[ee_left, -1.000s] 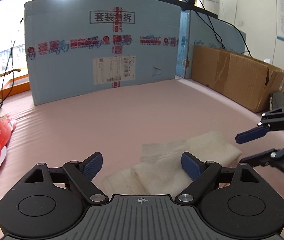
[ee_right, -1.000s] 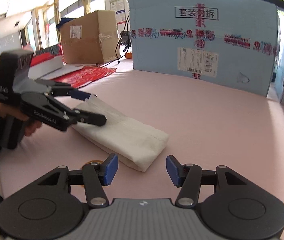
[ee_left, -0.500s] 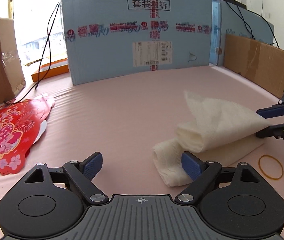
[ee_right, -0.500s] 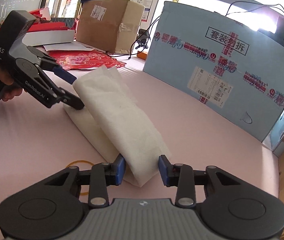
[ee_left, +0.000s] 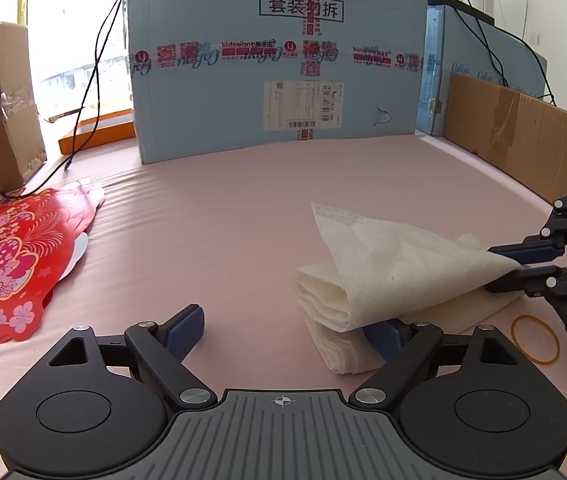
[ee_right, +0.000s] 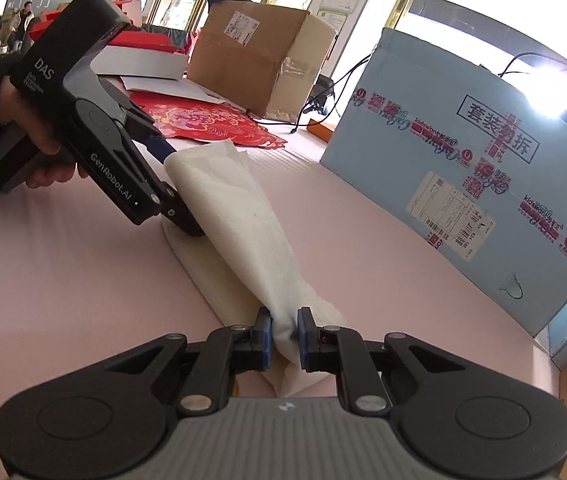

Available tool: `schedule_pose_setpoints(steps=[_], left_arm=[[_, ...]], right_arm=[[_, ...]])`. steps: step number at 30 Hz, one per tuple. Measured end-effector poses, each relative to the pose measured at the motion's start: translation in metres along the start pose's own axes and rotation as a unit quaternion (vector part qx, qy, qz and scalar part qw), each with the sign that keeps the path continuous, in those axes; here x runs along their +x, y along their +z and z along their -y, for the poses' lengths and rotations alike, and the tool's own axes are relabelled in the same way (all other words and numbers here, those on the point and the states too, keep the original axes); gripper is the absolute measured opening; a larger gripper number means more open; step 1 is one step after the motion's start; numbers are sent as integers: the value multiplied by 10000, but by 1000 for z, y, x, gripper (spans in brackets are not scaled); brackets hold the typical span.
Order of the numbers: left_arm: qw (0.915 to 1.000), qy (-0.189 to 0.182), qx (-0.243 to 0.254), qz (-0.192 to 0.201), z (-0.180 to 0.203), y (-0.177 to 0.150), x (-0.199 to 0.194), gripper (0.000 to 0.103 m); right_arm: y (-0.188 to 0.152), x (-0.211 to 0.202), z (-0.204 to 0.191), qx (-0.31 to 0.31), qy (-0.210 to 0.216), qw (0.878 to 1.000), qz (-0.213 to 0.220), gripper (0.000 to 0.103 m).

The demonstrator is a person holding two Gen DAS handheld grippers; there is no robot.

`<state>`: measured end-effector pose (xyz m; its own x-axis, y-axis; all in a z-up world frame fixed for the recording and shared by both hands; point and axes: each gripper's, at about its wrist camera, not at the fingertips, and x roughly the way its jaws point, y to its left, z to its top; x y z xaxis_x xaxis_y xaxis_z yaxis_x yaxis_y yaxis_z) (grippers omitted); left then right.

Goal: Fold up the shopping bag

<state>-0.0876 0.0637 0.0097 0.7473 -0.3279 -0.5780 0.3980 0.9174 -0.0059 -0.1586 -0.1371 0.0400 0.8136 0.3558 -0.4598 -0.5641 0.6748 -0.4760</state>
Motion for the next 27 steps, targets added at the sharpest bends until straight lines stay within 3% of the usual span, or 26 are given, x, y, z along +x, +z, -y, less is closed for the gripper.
schedule_pose_setpoints(steps=[3, 5, 7, 8, 10, 13, 15, 16, 18, 19, 23, 27], left_arm=[[9990, 283, -210, 283, -11, 2, -18, 89], [9931, 906, -426, 608, -20, 8, -39, 89], [9867, 1268, -463, 903, -19, 14, -54, 89], [9850, 1260, -368, 1124, -12, 18, -62, 89], [9886, 869, -124, 1221, 3, 22, -62, 89], [9937, 18, 700, 876, 45, 26, -33, 89], [9922, 53, 1135, 509, 58, 21, -13, 89], [9908, 84, 1293, 381, 61, 17, -5, 89], [9876, 129, 1559, 161, 65, 9, 7, 89], [9881, 92, 1527, 172, 63, 9, 8, 89], [9882, 8, 1524, 170, 60, 7, 10, 89], [9908, -126, 1338, 141, 53, 7, 9, 90]], right_arm=[[1, 1, -2, -29, -28, 10000, -32, 14], [0, 2, -4, -88, -52, 9999, -36, 14], [0, 2, -6, -145, -71, 9999, -40, 14], [0, 2, -6, -171, -82, 9998, -44, 14], [0, 3, -7, -210, -103, 9997, -49, 14], [0, 2, -8, -229, -122, 9997, -48, 15], [0, 0, -6, -148, -76, 9999, -48, 20], [1, -4, -1, 20, 64, 10000, -69, 23], [-1, -11, 10, 423, 426, 9982, -80, 37], [-2, -14, 20, 795, 666, 9946, -41, 38], [-7, -18, 60, 2163, 1326, 9670, 217, 36], [-21, -1, 73, 2755, 1358, 9515, -156, 15]])
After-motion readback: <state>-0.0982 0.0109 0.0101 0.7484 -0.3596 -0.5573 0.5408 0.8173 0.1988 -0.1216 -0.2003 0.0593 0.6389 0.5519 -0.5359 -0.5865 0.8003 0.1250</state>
